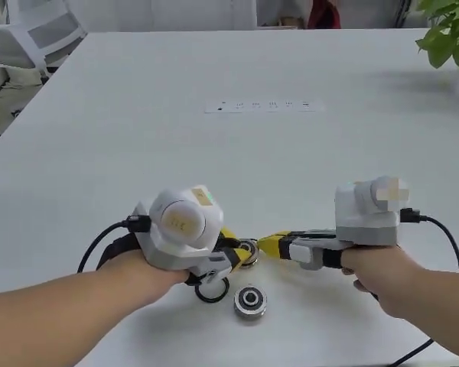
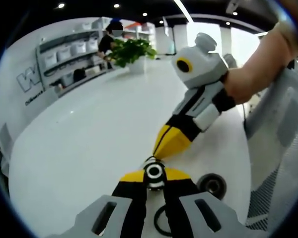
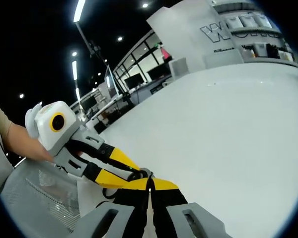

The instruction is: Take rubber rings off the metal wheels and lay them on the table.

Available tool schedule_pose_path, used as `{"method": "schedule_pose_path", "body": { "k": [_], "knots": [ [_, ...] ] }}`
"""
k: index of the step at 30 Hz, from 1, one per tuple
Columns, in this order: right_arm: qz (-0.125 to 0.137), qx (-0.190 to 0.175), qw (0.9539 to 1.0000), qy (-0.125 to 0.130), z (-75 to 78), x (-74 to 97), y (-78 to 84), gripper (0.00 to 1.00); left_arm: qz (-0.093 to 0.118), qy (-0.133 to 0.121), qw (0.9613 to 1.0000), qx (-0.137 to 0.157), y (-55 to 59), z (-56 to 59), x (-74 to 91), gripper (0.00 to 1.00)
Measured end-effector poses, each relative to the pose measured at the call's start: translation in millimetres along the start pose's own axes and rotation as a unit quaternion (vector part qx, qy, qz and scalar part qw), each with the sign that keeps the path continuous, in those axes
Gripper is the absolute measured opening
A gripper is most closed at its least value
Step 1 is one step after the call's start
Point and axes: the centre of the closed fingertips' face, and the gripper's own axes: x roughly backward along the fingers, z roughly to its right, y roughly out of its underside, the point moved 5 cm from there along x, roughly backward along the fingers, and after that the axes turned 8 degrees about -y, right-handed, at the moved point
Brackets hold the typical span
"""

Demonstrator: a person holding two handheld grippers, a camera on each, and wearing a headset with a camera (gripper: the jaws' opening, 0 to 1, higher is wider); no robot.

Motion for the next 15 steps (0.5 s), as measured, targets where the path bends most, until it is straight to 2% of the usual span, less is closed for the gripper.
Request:
{"method": "schedule_pose_path", "body": {
  "k": [10,15],
  "knots": [
    [-0.003,-0.013,0.9999,-0.005,-0.9,0.9,0.9,0.00,-0.002,-0.002,1.0000,-0.001,0.0,-0.1,-0.1,0.12],
    [-0.006,-0.008,0.9999,-0.012,-3.4,-0.1,0.7,0.00,-0.003,-0.004,1.0000,-0.002,0.0,0.6,0.1,0.12]
  ]
}}
